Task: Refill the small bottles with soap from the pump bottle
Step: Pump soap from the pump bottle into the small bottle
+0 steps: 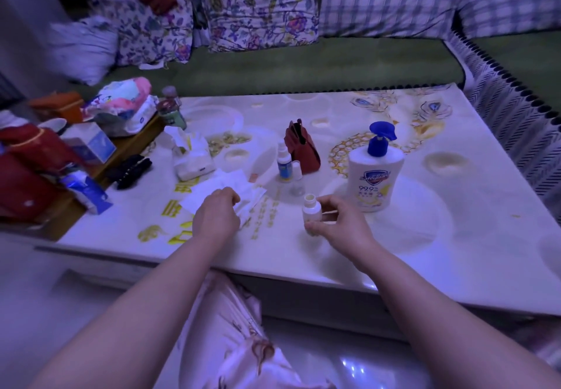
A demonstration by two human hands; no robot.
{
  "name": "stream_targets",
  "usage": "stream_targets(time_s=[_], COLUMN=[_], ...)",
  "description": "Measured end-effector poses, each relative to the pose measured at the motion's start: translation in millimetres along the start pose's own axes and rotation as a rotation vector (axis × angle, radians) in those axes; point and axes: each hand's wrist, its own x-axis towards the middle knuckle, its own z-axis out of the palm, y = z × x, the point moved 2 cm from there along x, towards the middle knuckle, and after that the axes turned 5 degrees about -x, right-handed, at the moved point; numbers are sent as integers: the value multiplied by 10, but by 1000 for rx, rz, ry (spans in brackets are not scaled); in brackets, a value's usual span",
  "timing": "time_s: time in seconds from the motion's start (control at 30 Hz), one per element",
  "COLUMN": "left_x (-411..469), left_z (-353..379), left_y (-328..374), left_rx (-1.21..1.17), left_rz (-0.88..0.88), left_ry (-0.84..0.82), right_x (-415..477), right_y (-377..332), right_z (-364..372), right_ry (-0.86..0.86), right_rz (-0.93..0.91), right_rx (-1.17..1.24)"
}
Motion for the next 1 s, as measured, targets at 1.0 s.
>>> stream_targets(time_s=[1.0], left_x=[-61], left_z=[227], left_y=[346], left_rx=[-122], left_rz=[211], left_ry=[-27], right_x=[-142], right_y=[146], right_z=[-210], right_ry=[86], right_rz=[-57], right_rx=[-40])
